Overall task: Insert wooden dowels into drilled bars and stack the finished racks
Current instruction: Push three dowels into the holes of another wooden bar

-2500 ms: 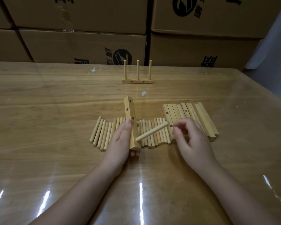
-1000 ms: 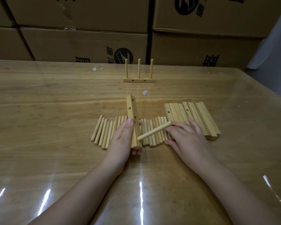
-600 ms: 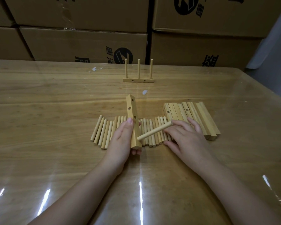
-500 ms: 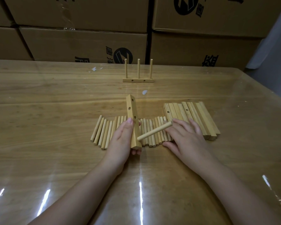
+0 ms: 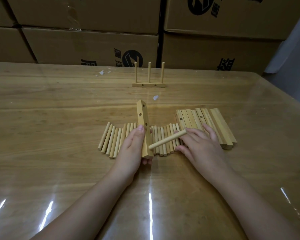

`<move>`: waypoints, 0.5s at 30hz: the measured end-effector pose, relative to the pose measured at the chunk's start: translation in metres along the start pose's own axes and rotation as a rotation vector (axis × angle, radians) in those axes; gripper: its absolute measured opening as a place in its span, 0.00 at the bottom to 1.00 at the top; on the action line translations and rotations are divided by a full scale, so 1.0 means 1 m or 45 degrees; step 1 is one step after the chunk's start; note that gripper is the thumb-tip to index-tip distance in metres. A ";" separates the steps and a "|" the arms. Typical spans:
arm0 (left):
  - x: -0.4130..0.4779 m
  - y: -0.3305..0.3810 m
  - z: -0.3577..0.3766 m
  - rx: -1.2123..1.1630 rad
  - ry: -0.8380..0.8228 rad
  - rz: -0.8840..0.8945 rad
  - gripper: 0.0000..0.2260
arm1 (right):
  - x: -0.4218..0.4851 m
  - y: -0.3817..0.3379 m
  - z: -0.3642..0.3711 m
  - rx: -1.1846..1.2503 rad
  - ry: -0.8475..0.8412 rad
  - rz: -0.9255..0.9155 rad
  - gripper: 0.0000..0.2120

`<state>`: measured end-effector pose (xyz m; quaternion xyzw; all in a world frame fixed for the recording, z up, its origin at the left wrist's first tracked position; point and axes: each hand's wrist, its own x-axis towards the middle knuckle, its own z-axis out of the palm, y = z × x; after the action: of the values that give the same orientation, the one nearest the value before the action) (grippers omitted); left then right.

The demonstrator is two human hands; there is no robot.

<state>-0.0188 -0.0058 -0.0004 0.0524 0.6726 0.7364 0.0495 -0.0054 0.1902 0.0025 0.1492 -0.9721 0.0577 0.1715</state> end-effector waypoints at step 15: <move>0.000 0.000 -0.001 -0.004 -0.007 -0.030 0.24 | -0.001 0.002 0.001 0.021 0.262 -0.017 0.11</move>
<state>-0.0187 -0.0069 -0.0009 0.0466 0.6720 0.7366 0.0600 -0.0053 0.1926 0.0010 0.1503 -0.9478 0.0795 0.2696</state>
